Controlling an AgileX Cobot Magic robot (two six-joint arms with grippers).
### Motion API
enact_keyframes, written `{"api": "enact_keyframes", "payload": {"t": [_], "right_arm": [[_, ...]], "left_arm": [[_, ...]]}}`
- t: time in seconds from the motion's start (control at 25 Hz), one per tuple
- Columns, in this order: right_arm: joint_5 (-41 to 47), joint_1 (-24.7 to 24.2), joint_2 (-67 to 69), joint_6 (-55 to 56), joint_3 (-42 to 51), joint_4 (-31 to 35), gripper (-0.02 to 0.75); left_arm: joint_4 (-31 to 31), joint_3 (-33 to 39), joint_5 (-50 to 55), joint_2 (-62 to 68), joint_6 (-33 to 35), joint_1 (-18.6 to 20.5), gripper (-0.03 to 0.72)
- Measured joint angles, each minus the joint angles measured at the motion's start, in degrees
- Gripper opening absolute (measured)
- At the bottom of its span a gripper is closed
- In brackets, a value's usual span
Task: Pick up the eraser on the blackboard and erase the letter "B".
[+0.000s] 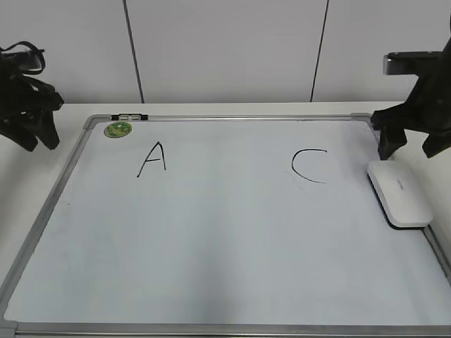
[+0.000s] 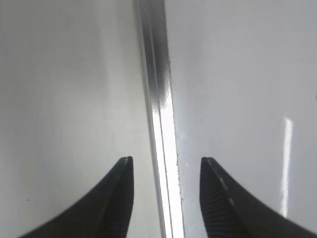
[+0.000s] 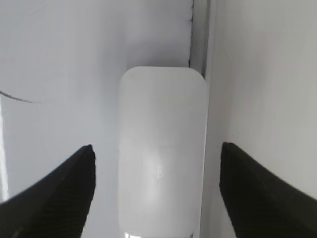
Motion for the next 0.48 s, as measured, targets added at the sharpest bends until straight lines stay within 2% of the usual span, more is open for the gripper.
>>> {"api": "enact_keyframes", "payload": {"t": [0.48], "right_arm": [[11.2, 0.0, -14.9, -3.8, 0.0, 3.0, 0.592]], "left_arm": [[0.0, -1.2, 1.4, -13.3, -1.1, 0.0, 0.344]]}}
